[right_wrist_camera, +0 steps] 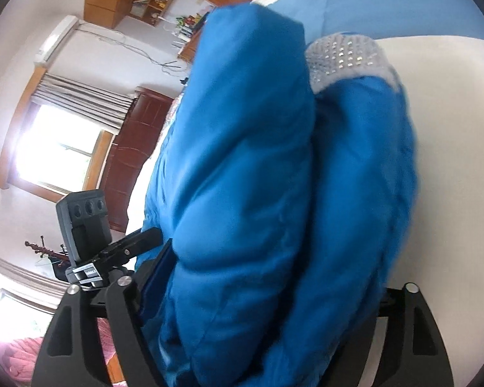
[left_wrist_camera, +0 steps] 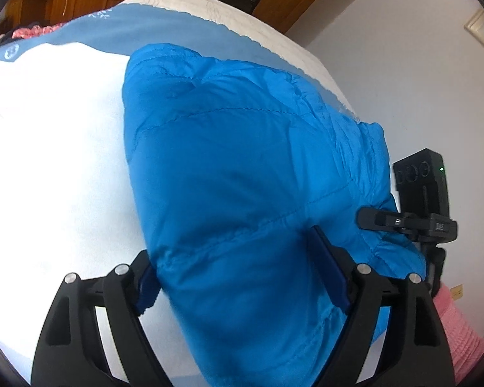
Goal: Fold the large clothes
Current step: 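Lower the folded bundle onto the bed and open both grippers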
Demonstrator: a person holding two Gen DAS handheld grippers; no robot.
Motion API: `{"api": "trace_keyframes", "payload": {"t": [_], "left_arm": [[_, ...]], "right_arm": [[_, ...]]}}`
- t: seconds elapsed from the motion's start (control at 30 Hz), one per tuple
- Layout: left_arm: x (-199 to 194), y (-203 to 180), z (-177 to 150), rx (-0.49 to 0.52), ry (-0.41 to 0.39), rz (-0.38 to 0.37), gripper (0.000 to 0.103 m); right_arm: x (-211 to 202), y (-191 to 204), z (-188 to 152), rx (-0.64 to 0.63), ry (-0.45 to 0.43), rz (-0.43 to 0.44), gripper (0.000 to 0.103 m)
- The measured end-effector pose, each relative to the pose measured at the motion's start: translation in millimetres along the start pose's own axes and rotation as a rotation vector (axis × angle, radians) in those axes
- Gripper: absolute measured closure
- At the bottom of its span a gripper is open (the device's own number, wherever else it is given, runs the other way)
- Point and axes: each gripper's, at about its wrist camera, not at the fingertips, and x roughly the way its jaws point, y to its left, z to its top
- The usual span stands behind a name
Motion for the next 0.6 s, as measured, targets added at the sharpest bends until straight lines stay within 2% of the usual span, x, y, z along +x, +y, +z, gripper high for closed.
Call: {"api": "trace_keyframes", "payload": {"t": [0.13, 0.23, 0.3, 0.5, 0.53, 0.6], "left_arm": [[-19, -6, -3, 0.045, -0.001, 0.041, 0.021], [-37, -13, -21, 0.065, -0.009, 0.046, 0.021], [-32, -10, -24, 0.075, -0.008, 0.059, 0.020], [-12, -7, -38, 0.048, 0.022, 0.079, 0.017], [-13, -3, -42, 0.049, 0.024, 0.083, 0.016], [-10, -1, -40, 0.032, 0.032, 0.087, 0.016]], "right_arm": [[-32, 5, -32, -0.029, -0.021, -0.057, 0.018], [-65, 13, -61, -0.051, -0.034, -0.078, 0.018], [-76, 13, -80, -0.066, -0.048, -0.119, 0.018], [-76, -2, -110, -0.031, -0.033, -0.259, 0.022], [-71, -8, -100, -0.025, -0.031, -0.269, 0.022], [-72, -15, -106, 0.017, -0.031, -0.263, 0.022]]}}
